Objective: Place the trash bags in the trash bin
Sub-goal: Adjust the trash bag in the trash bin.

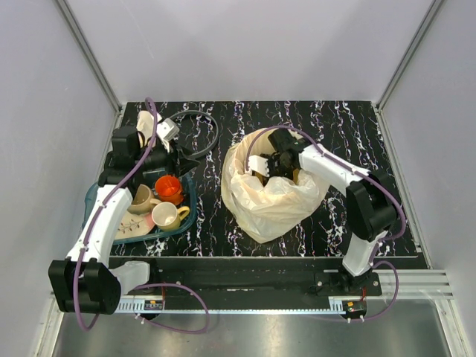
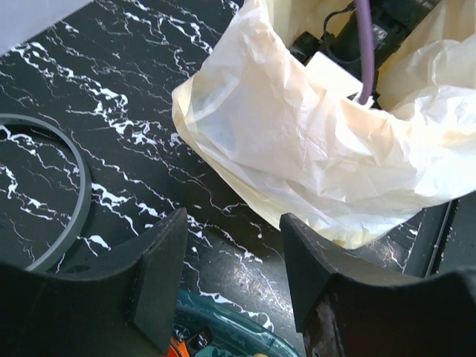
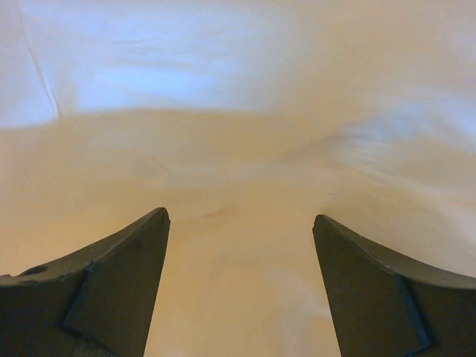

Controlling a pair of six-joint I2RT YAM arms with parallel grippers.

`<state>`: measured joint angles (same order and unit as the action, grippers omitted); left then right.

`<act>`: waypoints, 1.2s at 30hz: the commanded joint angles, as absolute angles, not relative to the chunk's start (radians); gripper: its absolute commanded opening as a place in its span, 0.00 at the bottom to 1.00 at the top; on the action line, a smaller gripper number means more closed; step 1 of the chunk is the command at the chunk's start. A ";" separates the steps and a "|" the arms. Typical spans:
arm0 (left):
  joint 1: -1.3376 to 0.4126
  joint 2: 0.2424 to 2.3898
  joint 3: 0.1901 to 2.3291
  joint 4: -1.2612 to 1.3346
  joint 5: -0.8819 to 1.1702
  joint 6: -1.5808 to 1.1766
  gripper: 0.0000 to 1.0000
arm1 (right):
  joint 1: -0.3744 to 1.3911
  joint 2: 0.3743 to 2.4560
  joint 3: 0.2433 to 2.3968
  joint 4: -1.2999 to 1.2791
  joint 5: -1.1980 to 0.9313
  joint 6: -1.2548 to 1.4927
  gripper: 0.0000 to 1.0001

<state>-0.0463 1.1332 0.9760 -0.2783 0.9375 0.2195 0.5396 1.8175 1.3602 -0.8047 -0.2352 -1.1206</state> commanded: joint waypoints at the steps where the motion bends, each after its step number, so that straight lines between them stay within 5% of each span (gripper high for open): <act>1: -0.044 1.124 1.026 -0.245 0.945 0.199 0.56 | 0.549 1.718 1.420 -0.802 -0.235 -1.106 0.87; 15: -0.086 1.140 1.132 -0.291 0.933 0.187 0.56 | 0.535 1.566 1.692 -0.666 -0.219 -0.777 0.92; 23: -0.348 1.227 1.314 -0.390 0.804 0.152 0.52 | 0.174 1.493 1.845 -0.840 -0.431 -0.246 0.95; 36: -0.742 1.647 1.673 -0.523 0.612 0.150 0.33 | -0.366 1.377 1.365 -1.045 -0.867 -0.068 0.86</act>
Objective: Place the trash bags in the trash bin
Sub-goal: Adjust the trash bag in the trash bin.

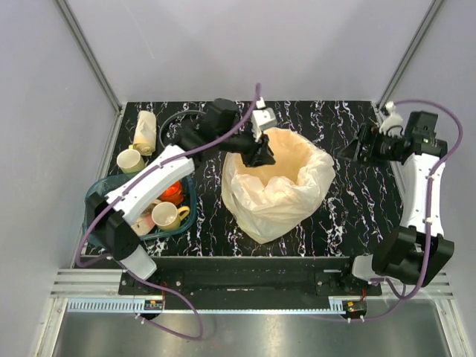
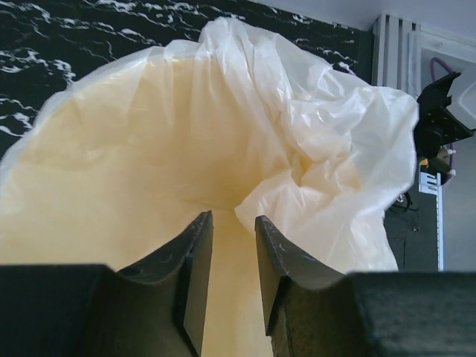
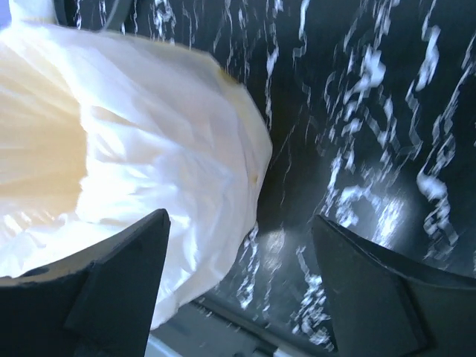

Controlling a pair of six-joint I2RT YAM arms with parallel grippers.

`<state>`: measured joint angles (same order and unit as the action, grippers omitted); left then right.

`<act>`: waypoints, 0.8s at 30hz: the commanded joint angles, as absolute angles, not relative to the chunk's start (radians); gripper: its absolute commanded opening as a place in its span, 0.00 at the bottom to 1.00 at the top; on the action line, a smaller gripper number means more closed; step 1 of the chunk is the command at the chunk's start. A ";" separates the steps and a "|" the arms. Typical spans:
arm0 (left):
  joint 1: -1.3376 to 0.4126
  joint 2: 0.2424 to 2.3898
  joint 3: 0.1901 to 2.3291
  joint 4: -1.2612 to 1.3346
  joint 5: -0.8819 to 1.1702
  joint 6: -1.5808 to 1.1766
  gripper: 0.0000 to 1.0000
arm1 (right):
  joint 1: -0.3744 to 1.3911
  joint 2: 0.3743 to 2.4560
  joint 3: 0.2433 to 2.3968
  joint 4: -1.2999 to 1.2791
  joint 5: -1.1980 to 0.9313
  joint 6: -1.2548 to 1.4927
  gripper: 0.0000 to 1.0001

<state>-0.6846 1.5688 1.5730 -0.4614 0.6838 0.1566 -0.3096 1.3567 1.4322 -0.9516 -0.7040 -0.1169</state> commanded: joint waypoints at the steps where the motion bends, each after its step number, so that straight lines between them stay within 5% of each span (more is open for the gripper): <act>1: -0.755 1.670 1.698 -0.550 0.600 0.153 0.32 | -0.376 1.403 1.355 -1.052 -0.880 -0.063 0.84; 14: -0.798 1.920 1.597 -0.466 0.686 -0.047 0.25 | -0.400 1.512 1.189 -1.011 -0.965 0.023 0.80; 24: -0.801 2.034 1.582 -0.498 0.556 -0.057 0.24 | -0.402 1.535 1.135 -0.983 -0.994 0.017 0.79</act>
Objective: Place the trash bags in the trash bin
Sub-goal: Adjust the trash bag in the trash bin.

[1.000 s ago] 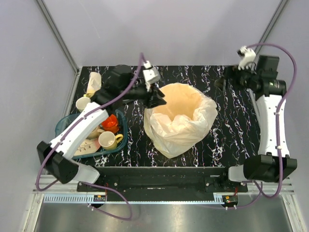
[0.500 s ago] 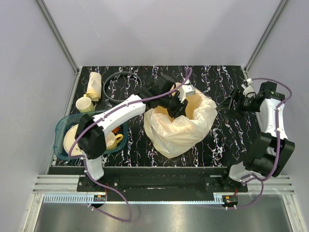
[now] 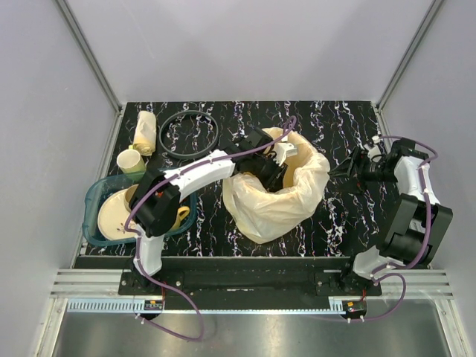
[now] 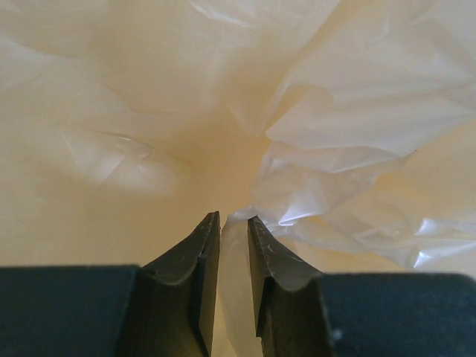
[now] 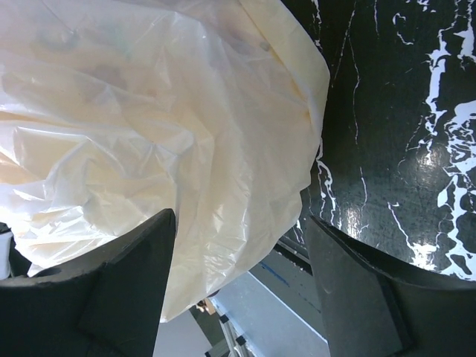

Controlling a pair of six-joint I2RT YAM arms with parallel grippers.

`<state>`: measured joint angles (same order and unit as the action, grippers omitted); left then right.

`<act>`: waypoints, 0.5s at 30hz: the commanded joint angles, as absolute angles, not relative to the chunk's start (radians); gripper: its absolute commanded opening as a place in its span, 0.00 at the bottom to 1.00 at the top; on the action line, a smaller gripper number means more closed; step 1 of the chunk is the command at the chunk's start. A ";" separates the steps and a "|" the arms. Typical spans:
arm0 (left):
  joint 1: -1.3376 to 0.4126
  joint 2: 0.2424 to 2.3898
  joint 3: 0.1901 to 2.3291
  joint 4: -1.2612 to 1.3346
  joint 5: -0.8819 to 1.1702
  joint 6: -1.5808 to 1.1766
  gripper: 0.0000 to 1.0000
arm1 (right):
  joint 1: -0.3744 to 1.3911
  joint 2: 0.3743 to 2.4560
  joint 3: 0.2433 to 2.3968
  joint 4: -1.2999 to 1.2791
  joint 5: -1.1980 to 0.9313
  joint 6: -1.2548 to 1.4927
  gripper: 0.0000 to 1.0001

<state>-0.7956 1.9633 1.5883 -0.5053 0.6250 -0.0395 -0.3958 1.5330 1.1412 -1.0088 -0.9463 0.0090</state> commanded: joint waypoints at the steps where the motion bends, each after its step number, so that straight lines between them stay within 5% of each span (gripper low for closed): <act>1: -0.801 2.051 1.589 -0.509 0.539 -0.057 0.24 | -0.400 1.537 1.128 -0.980 -0.996 0.017 0.79; 10: -0.801 1.929 1.557 -0.515 0.434 -0.012 0.25 | -0.400 1.559 1.109 -0.919 -1.003 0.017 0.77; 15: -0.802 1.911 1.822 -0.757 0.318 0.115 0.31 | -0.400 1.566 1.126 -0.919 -1.009 0.003 0.77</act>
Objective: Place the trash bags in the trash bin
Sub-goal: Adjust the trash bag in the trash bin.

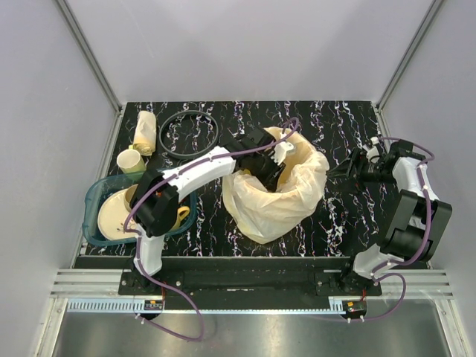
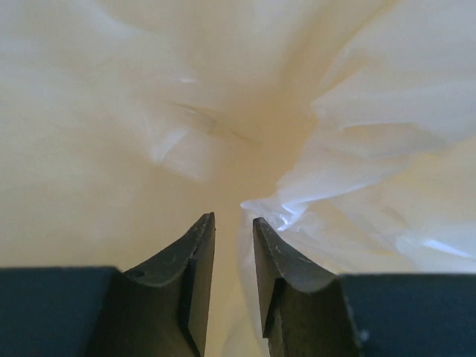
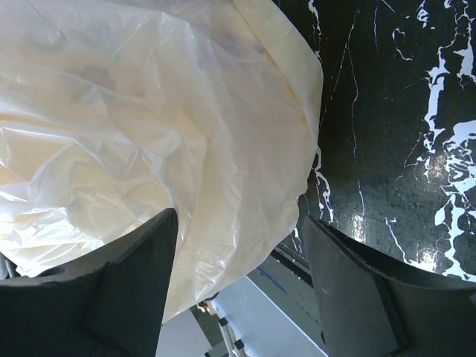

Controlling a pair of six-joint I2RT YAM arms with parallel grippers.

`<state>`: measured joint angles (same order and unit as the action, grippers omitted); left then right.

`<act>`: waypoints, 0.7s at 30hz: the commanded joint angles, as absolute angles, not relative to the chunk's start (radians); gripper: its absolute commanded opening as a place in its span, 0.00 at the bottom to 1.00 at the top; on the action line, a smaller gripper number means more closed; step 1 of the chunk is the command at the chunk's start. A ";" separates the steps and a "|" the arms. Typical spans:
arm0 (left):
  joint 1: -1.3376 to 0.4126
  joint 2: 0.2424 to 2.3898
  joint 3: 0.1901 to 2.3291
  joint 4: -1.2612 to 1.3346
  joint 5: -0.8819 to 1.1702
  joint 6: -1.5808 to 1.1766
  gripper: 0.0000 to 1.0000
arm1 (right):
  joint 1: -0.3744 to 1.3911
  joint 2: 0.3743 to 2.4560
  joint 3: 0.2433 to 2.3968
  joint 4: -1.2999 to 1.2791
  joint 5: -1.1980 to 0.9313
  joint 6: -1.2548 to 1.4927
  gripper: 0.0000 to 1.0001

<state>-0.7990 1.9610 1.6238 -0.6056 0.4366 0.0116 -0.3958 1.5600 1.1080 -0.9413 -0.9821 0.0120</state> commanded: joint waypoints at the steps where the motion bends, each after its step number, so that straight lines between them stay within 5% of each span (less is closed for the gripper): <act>1: -0.804 1.907 1.848 -0.788 0.305 0.132 0.31 | -0.400 1.565 1.141 -0.917 -1.014 0.005 0.77; 10: -0.831 2.026 2.153 -1.127 0.288 0.418 0.29 | -0.391 1.615 1.249 -0.686 -1.020 0.032 0.76; 21: -0.879 2.204 2.168 -1.285 0.301 0.716 0.15 | -0.196 1.661 1.224 -0.485 -1.022 0.158 0.77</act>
